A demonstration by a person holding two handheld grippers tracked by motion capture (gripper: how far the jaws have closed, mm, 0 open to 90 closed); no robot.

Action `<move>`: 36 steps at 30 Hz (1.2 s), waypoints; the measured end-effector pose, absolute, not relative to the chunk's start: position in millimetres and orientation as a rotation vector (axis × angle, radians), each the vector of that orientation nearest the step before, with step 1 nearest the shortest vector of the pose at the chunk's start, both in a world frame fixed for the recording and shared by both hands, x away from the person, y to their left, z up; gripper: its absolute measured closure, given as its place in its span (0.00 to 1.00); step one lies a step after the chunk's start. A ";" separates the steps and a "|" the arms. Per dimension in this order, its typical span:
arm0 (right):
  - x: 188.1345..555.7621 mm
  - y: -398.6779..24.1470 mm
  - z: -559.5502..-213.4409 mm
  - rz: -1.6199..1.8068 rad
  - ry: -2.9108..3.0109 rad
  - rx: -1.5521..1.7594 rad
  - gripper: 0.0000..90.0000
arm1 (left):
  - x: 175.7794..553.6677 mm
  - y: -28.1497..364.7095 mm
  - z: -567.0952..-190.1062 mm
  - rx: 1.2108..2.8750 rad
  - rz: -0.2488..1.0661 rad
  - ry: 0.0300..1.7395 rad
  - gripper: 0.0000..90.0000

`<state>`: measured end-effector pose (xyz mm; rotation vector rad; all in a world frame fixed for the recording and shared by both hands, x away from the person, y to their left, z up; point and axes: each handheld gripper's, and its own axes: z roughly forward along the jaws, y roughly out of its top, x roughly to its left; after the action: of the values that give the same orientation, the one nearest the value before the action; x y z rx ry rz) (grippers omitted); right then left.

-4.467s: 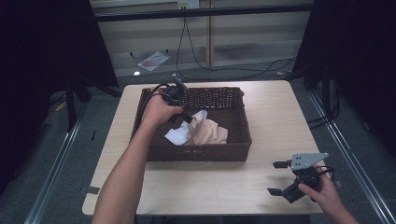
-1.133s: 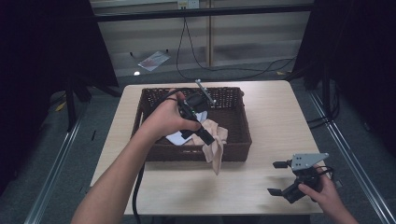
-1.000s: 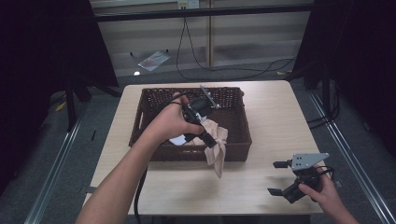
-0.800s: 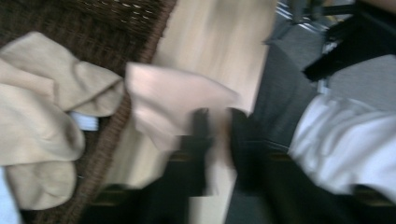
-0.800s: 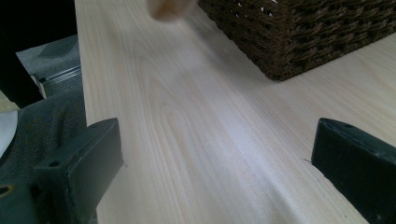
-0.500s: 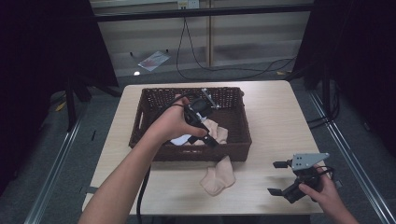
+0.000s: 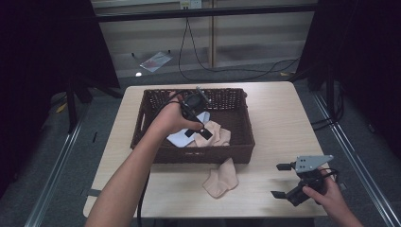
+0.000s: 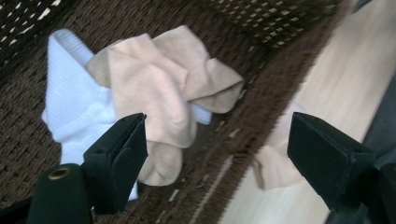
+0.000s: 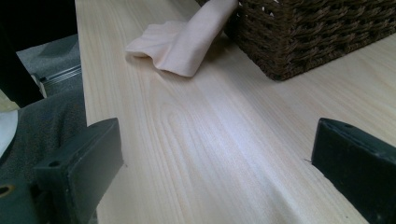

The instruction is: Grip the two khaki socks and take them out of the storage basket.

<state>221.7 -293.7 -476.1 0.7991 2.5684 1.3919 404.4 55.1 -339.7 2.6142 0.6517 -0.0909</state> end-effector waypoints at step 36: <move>221.0 -294.0 -475.7 1.391 2.570 0.796 0.01 | 449.2 47.3 -427.9 2.609 -0.042 0.704 0.15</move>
<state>221.0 -294.0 -475.7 0.7956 2.5696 1.3905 449.2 47.3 -427.9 2.6088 0.7044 -0.0419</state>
